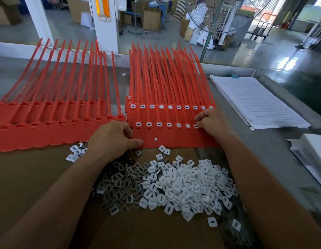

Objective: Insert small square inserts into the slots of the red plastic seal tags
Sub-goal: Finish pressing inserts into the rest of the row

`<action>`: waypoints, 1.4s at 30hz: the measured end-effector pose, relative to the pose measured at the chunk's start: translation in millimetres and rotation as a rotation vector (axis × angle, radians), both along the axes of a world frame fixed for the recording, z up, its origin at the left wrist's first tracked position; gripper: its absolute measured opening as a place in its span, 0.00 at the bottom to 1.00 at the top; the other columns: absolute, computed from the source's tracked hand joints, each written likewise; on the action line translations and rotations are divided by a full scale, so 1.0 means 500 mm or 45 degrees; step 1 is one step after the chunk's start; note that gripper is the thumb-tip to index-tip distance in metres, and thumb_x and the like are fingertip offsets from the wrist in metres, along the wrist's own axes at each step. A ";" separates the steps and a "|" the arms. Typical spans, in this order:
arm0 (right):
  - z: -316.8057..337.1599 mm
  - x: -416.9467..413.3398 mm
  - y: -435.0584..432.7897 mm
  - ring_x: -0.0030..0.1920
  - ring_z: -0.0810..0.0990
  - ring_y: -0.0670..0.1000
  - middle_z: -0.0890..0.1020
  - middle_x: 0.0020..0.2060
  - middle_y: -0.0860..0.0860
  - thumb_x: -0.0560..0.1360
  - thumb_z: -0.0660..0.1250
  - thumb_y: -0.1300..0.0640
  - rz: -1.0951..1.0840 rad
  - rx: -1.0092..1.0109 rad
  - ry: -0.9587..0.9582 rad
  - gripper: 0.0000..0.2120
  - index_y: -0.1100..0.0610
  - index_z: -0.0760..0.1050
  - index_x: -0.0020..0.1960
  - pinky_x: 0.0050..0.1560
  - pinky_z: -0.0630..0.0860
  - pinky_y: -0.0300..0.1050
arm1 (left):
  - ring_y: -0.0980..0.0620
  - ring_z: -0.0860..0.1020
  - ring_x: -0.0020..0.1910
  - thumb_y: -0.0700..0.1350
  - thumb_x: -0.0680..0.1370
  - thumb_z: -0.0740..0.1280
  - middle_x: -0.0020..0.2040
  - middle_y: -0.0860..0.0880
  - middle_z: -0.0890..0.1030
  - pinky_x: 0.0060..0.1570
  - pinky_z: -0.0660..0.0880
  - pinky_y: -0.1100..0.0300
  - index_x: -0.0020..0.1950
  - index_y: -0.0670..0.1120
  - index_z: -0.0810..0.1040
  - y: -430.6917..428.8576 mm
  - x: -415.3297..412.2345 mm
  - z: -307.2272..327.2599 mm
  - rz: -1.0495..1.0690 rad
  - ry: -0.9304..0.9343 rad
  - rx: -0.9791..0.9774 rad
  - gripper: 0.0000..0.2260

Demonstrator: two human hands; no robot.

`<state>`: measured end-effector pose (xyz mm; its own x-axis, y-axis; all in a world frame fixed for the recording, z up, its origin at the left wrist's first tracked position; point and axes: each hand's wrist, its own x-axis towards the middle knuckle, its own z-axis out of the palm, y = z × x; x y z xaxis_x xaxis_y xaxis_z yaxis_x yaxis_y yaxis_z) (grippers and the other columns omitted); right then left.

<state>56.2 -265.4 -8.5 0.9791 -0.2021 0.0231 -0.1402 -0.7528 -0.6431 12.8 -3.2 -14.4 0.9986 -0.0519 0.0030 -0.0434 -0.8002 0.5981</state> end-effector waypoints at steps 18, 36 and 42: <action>0.098 -0.114 -0.001 0.28 0.76 0.38 0.80 0.33 0.48 0.73 0.68 0.62 0.337 0.225 -0.087 0.03 0.56 0.79 0.42 0.32 0.71 0.28 | 0.58 0.76 0.37 0.56 0.66 0.74 0.36 0.55 0.78 0.40 0.74 0.57 0.36 0.51 0.75 0.002 -0.004 0.004 -0.007 0.007 -0.006 0.12; 0.073 -0.133 0.049 0.31 0.75 0.33 0.78 0.32 0.41 0.67 0.74 0.61 0.820 -0.298 0.518 0.10 0.47 0.77 0.36 0.36 0.71 0.31 | 0.57 0.76 0.37 0.56 0.66 0.73 0.36 0.55 0.78 0.41 0.75 0.55 0.36 0.51 0.75 0.002 -0.006 0.005 0.011 0.023 -0.013 0.11; 0.082 -0.139 0.025 0.37 0.82 0.43 0.81 0.33 0.47 0.72 0.69 0.63 0.775 -0.052 0.430 0.08 0.52 0.74 0.40 0.41 0.78 0.38 | 0.58 0.75 0.37 0.56 0.66 0.73 0.36 0.55 0.78 0.39 0.74 0.57 0.36 0.51 0.75 0.002 -0.005 0.005 0.013 0.017 -0.010 0.11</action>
<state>-13.2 -252.9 32.7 0.8729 0.3794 -0.3068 0.1271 -0.7839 -0.6078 10.3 -2.5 -11.9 0.9991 -0.0414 -0.0102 -0.0268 -0.7958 0.6050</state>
